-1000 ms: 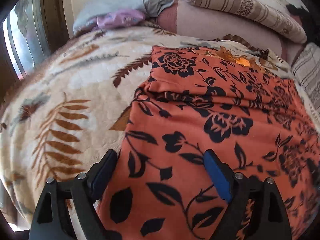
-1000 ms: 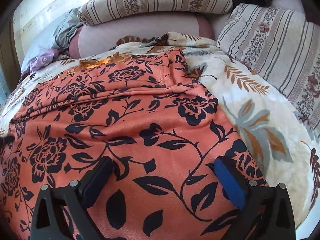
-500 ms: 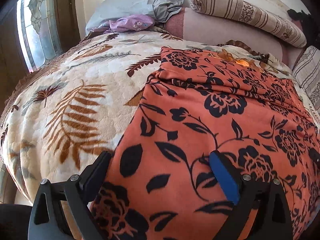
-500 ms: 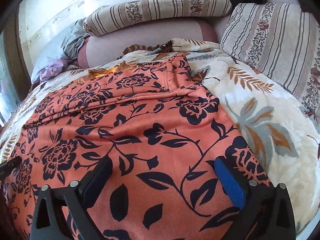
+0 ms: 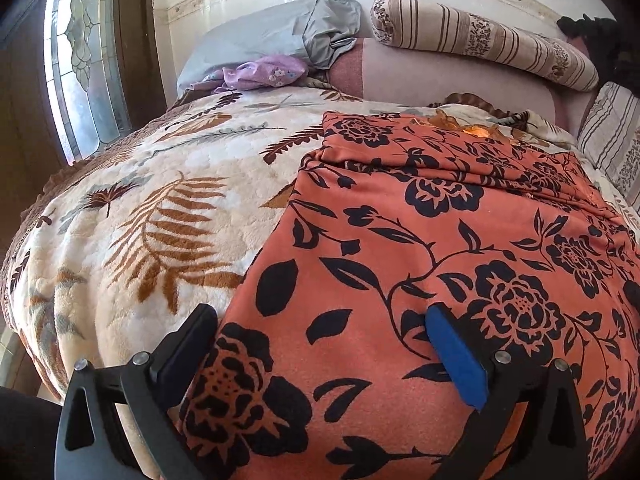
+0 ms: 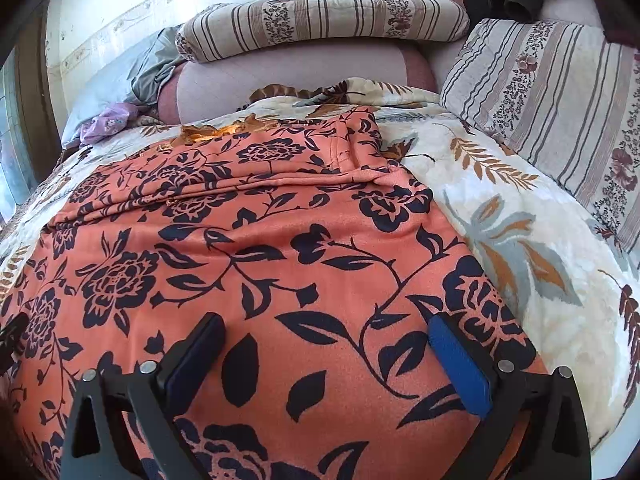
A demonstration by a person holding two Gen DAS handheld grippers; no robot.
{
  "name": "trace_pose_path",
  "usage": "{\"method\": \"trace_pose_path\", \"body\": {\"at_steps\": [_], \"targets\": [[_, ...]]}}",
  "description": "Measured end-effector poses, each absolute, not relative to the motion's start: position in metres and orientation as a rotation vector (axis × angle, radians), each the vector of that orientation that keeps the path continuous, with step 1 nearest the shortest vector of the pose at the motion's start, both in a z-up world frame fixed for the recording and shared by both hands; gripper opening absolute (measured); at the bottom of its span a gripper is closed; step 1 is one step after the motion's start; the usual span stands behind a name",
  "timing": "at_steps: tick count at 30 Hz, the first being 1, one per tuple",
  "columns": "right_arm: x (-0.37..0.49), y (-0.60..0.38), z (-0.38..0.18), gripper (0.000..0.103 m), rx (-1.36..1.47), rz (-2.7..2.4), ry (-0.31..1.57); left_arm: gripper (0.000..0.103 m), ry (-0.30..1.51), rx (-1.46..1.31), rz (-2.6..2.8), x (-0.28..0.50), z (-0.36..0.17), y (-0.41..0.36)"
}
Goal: Fold small clothes
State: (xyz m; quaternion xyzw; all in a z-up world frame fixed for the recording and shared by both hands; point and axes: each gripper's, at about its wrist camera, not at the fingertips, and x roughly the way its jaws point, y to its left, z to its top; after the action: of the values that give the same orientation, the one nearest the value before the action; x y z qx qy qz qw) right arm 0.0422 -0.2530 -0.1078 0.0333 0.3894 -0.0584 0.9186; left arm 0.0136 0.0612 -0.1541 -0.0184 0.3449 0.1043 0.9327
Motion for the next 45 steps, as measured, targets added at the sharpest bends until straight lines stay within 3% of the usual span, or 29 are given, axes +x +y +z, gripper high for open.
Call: {"method": "trace_pose_path", "body": {"at_steps": [45], "targets": [[0.0395,-0.2506,-0.1072,0.102,0.046,-0.136,0.795,0.103,0.688,-0.022,0.24,0.0139,-0.1561,0.0571]]}}
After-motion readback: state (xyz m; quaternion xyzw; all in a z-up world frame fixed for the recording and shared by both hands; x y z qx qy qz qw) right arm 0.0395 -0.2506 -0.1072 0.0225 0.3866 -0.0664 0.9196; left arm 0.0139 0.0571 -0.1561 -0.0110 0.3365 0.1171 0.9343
